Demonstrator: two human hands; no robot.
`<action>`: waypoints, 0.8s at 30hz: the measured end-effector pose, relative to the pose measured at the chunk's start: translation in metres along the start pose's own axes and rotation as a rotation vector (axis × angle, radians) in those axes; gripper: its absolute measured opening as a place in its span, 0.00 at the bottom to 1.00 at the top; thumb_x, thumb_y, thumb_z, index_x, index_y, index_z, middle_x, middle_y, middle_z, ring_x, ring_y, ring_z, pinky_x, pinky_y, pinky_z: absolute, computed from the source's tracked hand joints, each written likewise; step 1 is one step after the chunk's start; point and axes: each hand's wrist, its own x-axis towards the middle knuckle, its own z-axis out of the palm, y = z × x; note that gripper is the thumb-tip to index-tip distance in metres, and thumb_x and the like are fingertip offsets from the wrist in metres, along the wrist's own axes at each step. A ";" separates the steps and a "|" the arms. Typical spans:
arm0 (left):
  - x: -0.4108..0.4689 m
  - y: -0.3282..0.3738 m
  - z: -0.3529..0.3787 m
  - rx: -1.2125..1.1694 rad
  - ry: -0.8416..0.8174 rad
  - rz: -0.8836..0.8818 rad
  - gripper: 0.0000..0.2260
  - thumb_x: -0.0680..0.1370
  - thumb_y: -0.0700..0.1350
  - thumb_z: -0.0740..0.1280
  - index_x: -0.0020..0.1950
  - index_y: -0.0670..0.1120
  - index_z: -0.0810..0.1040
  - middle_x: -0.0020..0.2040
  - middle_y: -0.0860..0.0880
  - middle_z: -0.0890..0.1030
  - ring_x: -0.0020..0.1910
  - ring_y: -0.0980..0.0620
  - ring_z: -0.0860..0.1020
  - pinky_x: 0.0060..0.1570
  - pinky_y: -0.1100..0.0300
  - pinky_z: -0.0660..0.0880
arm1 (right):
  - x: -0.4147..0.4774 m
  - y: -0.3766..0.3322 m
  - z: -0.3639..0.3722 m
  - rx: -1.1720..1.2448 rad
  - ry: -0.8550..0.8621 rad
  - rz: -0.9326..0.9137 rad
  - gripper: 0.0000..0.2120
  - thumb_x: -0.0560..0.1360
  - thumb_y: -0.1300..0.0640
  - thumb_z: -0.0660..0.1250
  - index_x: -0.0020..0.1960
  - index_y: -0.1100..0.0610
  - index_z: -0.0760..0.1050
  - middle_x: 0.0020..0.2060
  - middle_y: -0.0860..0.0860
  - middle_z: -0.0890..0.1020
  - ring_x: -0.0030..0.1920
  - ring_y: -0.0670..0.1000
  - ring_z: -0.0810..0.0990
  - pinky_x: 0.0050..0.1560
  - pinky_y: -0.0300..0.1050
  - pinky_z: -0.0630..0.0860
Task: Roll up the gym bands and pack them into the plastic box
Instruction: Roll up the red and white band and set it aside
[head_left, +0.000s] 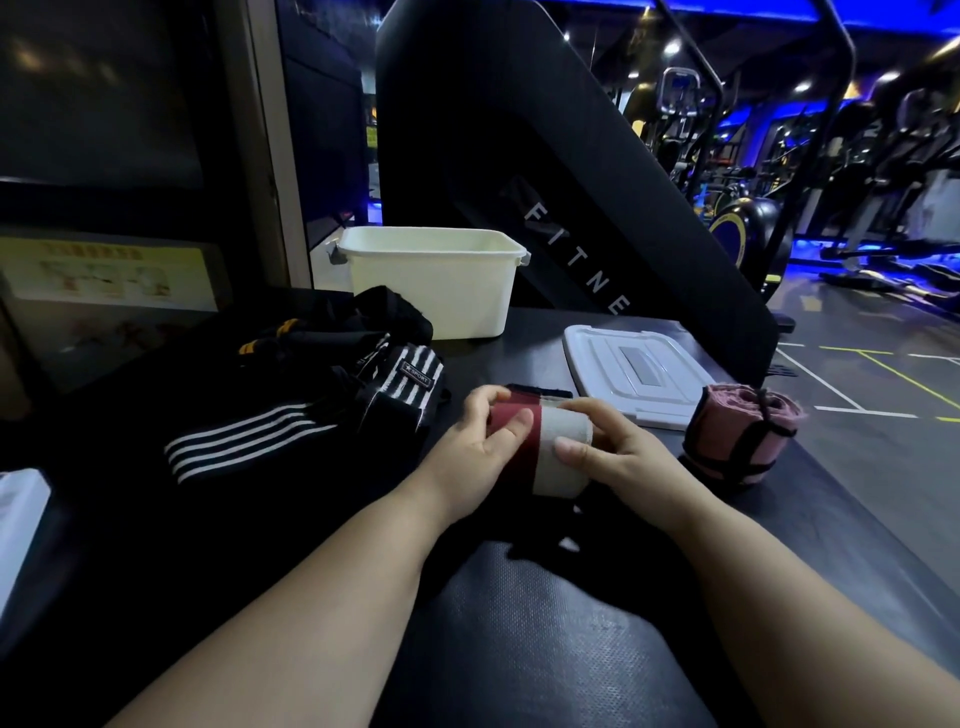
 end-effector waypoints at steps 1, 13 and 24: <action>0.000 0.000 0.001 -0.007 -0.021 0.005 0.18 0.80 0.60 0.59 0.66 0.54 0.68 0.60 0.51 0.76 0.60 0.52 0.74 0.63 0.57 0.69 | 0.000 -0.001 0.001 0.007 0.008 0.011 0.20 0.69 0.48 0.74 0.59 0.50 0.76 0.48 0.53 0.85 0.48 0.50 0.83 0.51 0.46 0.79; 0.007 0.002 0.006 0.200 0.120 -0.095 0.19 0.79 0.62 0.59 0.52 0.48 0.78 0.55 0.48 0.79 0.59 0.47 0.75 0.62 0.56 0.69 | 0.003 0.001 0.003 -0.217 0.105 0.019 0.13 0.71 0.39 0.66 0.50 0.45 0.75 0.37 0.50 0.79 0.39 0.49 0.77 0.47 0.48 0.73; 0.007 -0.004 0.002 0.089 -0.021 0.063 0.07 0.81 0.50 0.62 0.59 0.54 0.72 0.60 0.49 0.73 0.57 0.53 0.72 0.63 0.58 0.68 | 0.002 0.000 0.004 -0.484 0.238 -0.054 0.05 0.75 0.44 0.67 0.49 0.43 0.76 0.49 0.41 0.79 0.49 0.38 0.75 0.49 0.35 0.69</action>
